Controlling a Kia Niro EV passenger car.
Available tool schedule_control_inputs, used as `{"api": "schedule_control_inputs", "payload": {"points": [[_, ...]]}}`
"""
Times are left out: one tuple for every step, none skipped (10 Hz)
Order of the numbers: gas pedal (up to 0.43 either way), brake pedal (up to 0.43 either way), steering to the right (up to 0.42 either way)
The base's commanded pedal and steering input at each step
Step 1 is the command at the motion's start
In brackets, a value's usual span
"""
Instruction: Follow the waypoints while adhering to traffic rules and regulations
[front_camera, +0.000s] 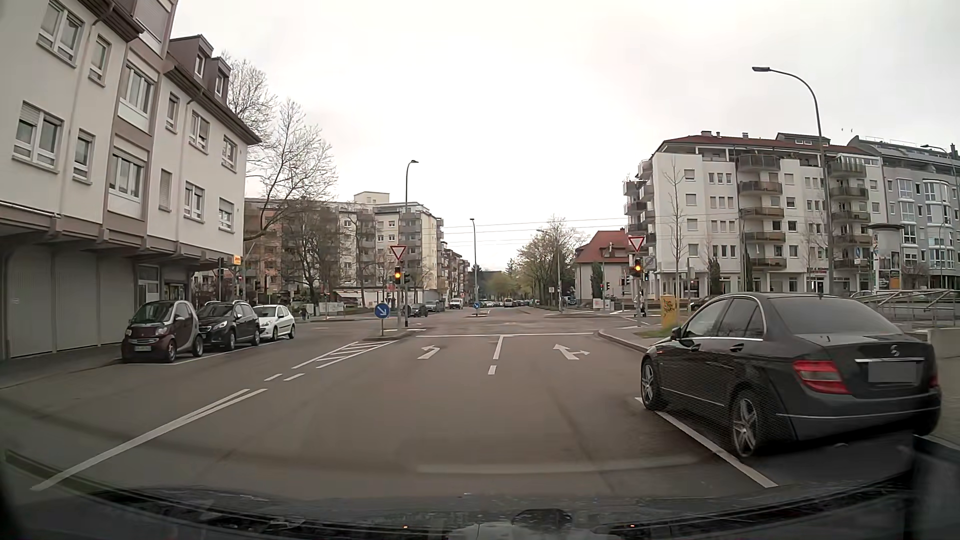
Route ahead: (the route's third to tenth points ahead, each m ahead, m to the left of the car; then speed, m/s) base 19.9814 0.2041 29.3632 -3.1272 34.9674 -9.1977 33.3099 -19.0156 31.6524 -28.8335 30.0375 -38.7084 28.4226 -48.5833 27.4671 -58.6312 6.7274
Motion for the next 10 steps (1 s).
{"api": "schedule_control_inputs", "payload": {"points": [[0.000,0.030,0.026],[0.000,0.073,0.030],[0.000,0.104,0.034],[0.000,0.122,0.037],[0.000,0.128,0.040],[0.000,0.134,0.043],[0.000,0.146,0.047],[0.000,0.159,0.056],[0.000,0.165,0.064],[0.000,0.165,0.075]]}}
